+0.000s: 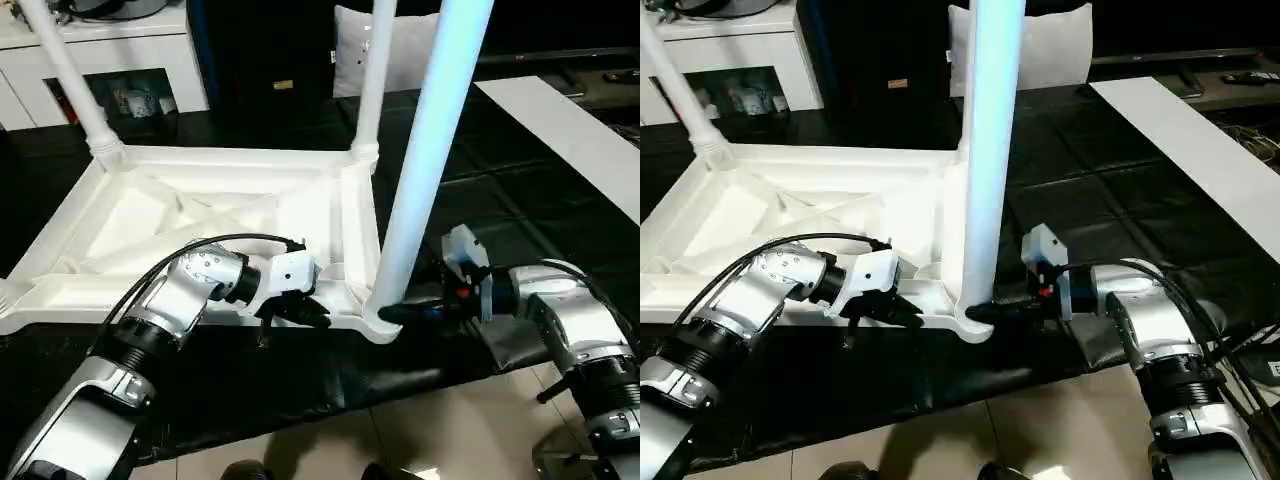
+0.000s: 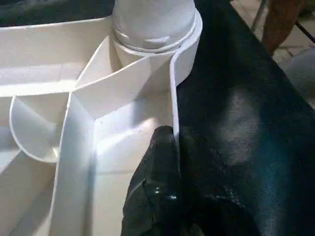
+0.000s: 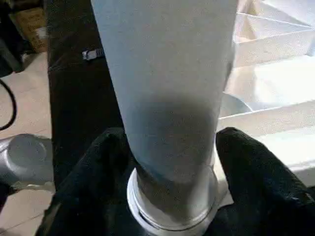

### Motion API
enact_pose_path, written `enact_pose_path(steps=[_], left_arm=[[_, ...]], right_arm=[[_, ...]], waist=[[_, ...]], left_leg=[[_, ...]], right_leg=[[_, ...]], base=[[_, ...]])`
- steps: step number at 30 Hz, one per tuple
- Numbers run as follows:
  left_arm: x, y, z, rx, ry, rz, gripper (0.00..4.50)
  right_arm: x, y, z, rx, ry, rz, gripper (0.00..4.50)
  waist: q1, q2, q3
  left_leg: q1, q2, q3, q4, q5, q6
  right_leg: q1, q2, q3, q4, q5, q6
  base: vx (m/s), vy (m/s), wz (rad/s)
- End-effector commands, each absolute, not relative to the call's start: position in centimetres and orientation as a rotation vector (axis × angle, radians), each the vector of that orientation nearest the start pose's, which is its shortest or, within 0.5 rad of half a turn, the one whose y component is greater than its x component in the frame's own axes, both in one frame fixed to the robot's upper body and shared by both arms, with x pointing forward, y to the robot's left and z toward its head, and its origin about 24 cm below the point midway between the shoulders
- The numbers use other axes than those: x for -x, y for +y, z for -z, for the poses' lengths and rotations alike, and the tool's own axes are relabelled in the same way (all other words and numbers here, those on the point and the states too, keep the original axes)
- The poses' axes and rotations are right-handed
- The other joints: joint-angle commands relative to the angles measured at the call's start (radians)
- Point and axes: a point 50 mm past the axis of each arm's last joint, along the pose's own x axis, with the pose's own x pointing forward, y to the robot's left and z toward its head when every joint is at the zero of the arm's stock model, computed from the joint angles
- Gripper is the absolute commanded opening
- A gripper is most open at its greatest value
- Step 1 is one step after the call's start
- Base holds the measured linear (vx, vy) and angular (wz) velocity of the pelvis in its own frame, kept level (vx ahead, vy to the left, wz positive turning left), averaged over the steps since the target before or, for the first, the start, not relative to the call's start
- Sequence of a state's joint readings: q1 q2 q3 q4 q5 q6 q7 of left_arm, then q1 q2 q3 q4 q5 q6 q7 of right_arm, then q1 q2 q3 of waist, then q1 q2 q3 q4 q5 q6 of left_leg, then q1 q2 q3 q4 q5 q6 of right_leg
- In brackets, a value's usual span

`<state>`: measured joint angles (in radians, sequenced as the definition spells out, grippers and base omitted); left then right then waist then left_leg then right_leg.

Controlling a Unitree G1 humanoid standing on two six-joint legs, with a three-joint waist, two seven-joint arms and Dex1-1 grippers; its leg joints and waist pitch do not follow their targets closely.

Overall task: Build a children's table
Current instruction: Rotate leg to tighten

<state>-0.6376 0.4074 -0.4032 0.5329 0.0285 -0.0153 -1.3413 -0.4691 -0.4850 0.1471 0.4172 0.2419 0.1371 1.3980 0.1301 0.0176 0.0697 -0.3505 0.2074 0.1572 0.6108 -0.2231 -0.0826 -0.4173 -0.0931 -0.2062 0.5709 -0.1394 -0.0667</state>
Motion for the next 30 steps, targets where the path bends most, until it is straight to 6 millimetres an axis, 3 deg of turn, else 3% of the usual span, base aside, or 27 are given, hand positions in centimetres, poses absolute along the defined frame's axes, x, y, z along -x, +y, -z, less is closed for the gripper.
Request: enact_pose_path(steps=[1,7,13,17,20,23,24,25,26,27,28,30], left_arm=[[-30.6,10.9,-7.3,-0.625,0.352,1.646,0.00],[-30.6,11.0,-7.2,-0.623,0.355,1.656,0.00],[-30.8,11.0,-7.3,-0.583,0.366,1.637,0.00],[-31.2,10.4,-7.5,-0.518,0.385,1.559,0.00],[-31.8,9.7,-7.6,-0.480,0.376,1.473,0.00],[-32.4,8.9,-7.7,-0.457,0.372,1.390,0.00],[-32.9,8.3,-7.7,-0.428,0.379,1.318,0.00],[-33.1,8.1,-7.7,-0.416,0.379,1.298,0.00],[-33.5,7.7,-7.8,-0.393,0.375,1.250,0.00],[-33.8,7.4,-7.9,-0.382,0.372,1.219,0.00],[-34.2,7.0,-8.1,-0.362,0.366,1.168,0.00],[-34.6,6.5,-8.3,-0.342,0.360,1.118,0.00]], right_arm=[[-29.5,-17.3,-7.6,0.159,0.294,-1.438,2.66],[-29.2,-17.2,-7.5,0.134,0.318,-1.480,2.09],[-28.8,-17.0,-7.3,0.090,0.332,-1.488,1.95],[-29.3,-16.0,-7.1,-0.014,0.329,-1.366,1.94],[-30.0,-15.1,-6.8,-0.055,0.337,-1.248,1.94],[-30.5,-14.0,-6.7,-0.080,0.327,-1.165,1.94],[-30.9,-13.2,-6.6,-0.089,0.327,-1.105,1.94],[-31.1,-12.9,-6.6,-0.084,0.322,-1.091,1.94],[-31.3,-12.2,-6.7,-0.092,0.308,-1.063,1.94],[-31.4,-11.7,-6.8,-0.107,0.304,-1.045,1.94],[-31.9,-11.1,-6.7,-0.123,0.320,-0.967,1.94],[-32.4,-10.6,-6.5,-0.137,0.341,-0.871,1.94]], waist=[[-0.003,-0.015,-0.088],[0.007,-0.015,-0.091],[0.010,-0.012,-0.092],[0.006,-0.014,-0.089],[0.003,-0.014,-0.084],[-0.011,-0.010,-0.079],[-0.028,-0.006,-0.078],[-0.028,-0.006,-0.078],[-0.042,-0.005,-0.078],[-0.054,0.002,-0.078],[-0.064,0.006,-0.081],[-0.082,0.006,-0.082]], left_leg=[[-0.007,0.026,0.001,-0.060,-0.038,0.097],[-0.007,0.027,0.002,-0.058,-0.027,0.097],[-0.006,0.027,0.001,-0.059,-0.033,0.089],[-0.008,0.029,0.002,-0.061,-0.028,0.083],[-0.002,0.016,0.004,-0.060,-0.066,0.059],[0.005,0.010,0.006,-0.058,-0.117,0.047],[0.007,0.016,0.002,-0.058,-0.146,0.046],[0.007,0.016,0.002,-0.058,-0.146,0.046],[0.002,0.022,-0.004,-0.059,-0.162,0.046],[0.006,0.030,-0.009,-0.061,-0.180,0.047],[-0.001,0.039,-0.018,-0.064,-0.191,0.048],[0.003,0.043,-0.021,-0.066,-0.210,0.043]], right_leg=[[0.082,-0.067,0.071,-0.076,-0.369,0.012],[0.081,-0.067,0.071,-0.074,-0.361,0.016],[0.082,-0.067,0.070,-0.075,-0.366,0.020],[0.083,-0.067,0.071,-0.075,-0.358,0.009],[0.080,-0.065,0.061,-0.094,-0.440,0.044],[0.076,-0.060,0.044,-0.117,-0.518,0.096],[0.078,-0.058,0.031,-0.129,-0.529,0.112],[0.078,-0.058,0.031,-0.129,-0.529,0.112],[0.086,-0.058,0.024,-0.133,-0.521,0.119],[0.088,-0.061,0.020,-0.138,-0.513,0.112],[0.100,-0.066,0.018,-0.133,-0.482,0.105],[0.100,-0.074,0.020,-0.132,-0.458,0.086]], base=[[0.000,0.000,0.00],[0.000,0.000,0.00],[0.000,0.000,0.00],[0.000,0.000,0.00],[0.000,0.000,0.00],[0.000,0.000,0.00],[0.000,0.000,0.00],[0.000,0.000,0.00],[0.000,0.000,0.00],[0.000,0.000,0.00],[0.000,0.000,0.00],[0.000,0.000,0.00]])
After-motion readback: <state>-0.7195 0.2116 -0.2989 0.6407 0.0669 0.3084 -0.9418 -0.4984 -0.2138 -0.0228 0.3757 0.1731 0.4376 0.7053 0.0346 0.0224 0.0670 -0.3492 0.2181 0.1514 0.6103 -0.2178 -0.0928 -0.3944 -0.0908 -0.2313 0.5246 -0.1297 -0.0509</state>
